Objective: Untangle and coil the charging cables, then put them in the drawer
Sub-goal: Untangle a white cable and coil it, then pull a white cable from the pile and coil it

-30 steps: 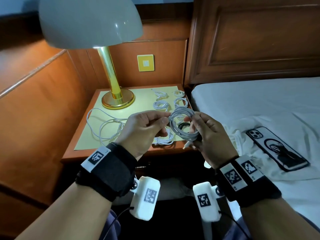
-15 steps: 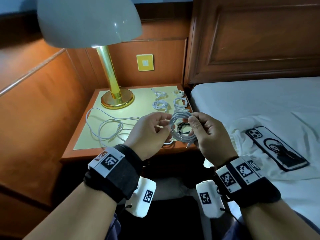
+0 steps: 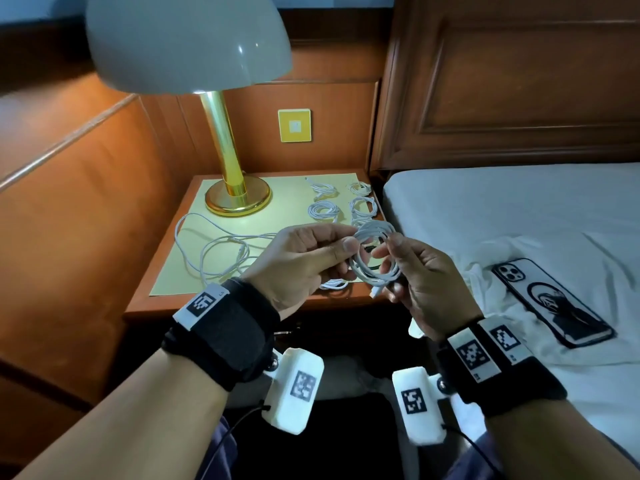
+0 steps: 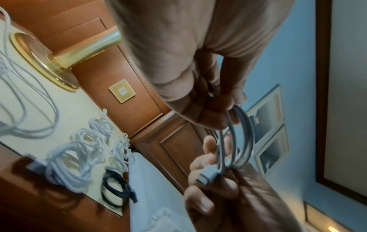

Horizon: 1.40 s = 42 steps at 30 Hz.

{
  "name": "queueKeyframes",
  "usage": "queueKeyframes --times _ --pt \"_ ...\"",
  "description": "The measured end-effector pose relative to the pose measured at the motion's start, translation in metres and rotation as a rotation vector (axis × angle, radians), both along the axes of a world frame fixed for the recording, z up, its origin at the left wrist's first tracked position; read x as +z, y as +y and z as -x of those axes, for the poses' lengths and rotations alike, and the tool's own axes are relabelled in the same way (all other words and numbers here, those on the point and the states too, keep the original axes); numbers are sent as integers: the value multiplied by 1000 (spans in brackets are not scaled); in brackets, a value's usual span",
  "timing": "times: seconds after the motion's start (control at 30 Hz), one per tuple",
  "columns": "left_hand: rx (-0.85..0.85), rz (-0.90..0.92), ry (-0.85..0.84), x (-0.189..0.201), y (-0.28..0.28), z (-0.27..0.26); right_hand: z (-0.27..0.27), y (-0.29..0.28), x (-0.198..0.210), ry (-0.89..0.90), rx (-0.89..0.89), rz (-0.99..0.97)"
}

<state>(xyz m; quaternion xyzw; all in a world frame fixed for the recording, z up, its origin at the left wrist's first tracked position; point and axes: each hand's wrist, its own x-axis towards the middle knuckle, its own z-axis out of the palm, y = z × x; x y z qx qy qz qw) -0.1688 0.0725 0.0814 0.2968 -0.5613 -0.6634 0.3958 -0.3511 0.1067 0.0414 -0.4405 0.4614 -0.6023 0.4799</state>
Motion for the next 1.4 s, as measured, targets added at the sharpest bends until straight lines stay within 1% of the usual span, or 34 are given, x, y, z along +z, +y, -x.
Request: queueKeyframes --times 0.07,0.17,0.27,0.37,0.43,0.5,0.6,0.67,0.73,0.8,0.9,1.0,1.1,1.2,1.27,1.33,1.4 --pt "20 31 -67 -3 -4 -8 -4 1 -3 -53 32 -41" --pt "146 137 -243 -10 -10 -25 -12 2 -4 -70 82 -95" --pt "228 136 -279 -12 -9 -45 -26 6 0 53 96 -62" --pt "262 129 -277 -11 -5 -66 -42 7 8 213 12 -46" --pt "293 106 -279 -11 -3 -80 -52 5 17 287 -38 -36" --pt "344 102 -322 -11 -2 -95 -61 2 30 353 -63 -35" --pt "444 177 -500 -18 -6 -124 -71 -9 53 455 -65 -69" --pt "470 217 -676 -31 -13 -139 -74 -18 63 482 -83 -65" --pt "465 222 -923 -46 -18 -150 -77 -25 63 498 -121 -54" --pt "426 204 -1079 -60 -20 -156 -80 -32 50 510 -155 -86" --pt "323 222 -1129 -76 -21 -159 -84 -42 18 492 -181 -192" --pt "293 238 -1174 -88 -29 -155 -88 -62 -6 505 -190 -251" --pt "269 195 -1254 -100 -43 -144 -93 -82 -17 572 -198 -233" --pt "213 278 -1278 -107 -60 -126 -95 -98 -27 641 -208 -228" --pt "150 290 -1318 -109 -68 -112 -94 -108 -32 622 -222 -248" --pt "77 269 -1414 -112 -74 -99 -93 -117 -34 599 -231 -272" --pt "64 292 -1472 -116 -80 -92 -92 -122 -39 594 -230 -290"
